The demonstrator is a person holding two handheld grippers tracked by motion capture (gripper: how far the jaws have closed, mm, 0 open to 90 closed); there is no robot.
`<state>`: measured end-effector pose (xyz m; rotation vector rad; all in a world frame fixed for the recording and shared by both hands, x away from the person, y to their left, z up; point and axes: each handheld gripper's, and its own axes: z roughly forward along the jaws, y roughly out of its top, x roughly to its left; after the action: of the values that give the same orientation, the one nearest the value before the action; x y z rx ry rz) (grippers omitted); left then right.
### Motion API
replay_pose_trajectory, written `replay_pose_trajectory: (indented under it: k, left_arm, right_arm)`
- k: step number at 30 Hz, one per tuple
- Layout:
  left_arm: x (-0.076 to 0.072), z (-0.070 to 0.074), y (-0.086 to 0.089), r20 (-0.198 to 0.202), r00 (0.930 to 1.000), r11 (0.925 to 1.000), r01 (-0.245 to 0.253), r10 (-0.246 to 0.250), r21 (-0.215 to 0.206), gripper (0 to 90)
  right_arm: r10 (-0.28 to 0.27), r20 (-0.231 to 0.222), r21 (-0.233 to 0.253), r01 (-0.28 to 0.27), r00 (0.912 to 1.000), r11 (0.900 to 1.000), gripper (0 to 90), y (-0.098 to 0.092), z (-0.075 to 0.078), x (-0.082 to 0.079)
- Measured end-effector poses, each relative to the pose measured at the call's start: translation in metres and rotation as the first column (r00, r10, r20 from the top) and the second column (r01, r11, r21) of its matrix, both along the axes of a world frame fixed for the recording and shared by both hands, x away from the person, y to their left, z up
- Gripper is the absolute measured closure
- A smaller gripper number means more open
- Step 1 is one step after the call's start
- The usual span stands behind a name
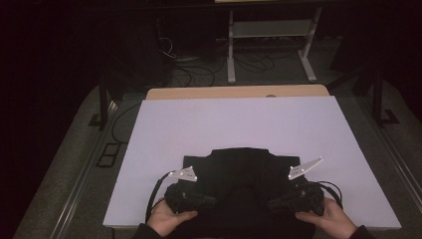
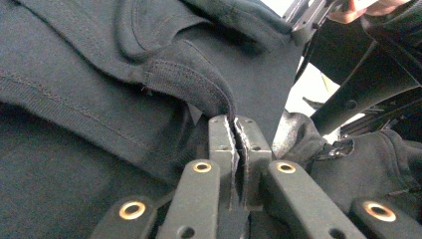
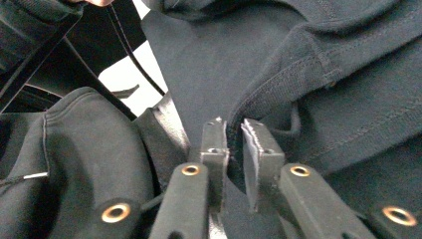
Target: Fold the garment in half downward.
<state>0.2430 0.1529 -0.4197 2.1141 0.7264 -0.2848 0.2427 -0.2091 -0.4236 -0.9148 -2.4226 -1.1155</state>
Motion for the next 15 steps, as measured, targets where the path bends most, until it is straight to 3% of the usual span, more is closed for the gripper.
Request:
replay_pose_trajectory:
  k: [2,4,7,10,12,15]
  left_arm:
    - [0.0004,-0.0006,0.0009,0.006,0.9999,0.9999,-0.010,0.010,0.006,81.2]
    - [0.0002,-0.0008,0.0011,0.003,0.9999,0.9999,-0.012,0.012,0.006,75.7]
    - [-0.0034,-0.0011,-0.0017,0.013,0.9999,0.9994,-0.010,0.010,0.033,58.7]
    - [-0.0042,-0.0013,-0.0032,0.006,0.9998,0.9989,-0.019,0.019,0.042,50.8]
    - [-0.0027,-0.0013,-0.0018,0.000,0.9996,0.9981,-0.028,0.028,0.054,39.8]
    - [-0.0020,-0.0003,0.0001,0.000,0.9992,0.9976,-0.041,0.041,0.056,33.9]
  right_arm:
    - [-0.033,-0.008,-0.020,0.033,0.9994,0.999,60.9,-0.0006,-0.0006,-0.0006]
    - [-0.036,-0.010,-0.025,0.036,0.9993,0.999,59.4,-0.0008,-0.0010,-0.0006]
    - [-0.054,0.000,-0.025,0.054,0.9986,0.998,50.3,-0.0020,0.0006,-0.0010]
    - [-0.057,0.007,-0.023,0.057,0.9984,0.998,47.9,-0.0028,0.0017,-0.0009]
    - [-0.067,0.013,-0.025,0.067,0.9977,0.997,41.6,-0.0039,0.0040,-0.0013]
    - [-0.067,0.024,-0.032,0.067,0.9975,0.997,38.3,-0.0047,0.0056,-0.0021]
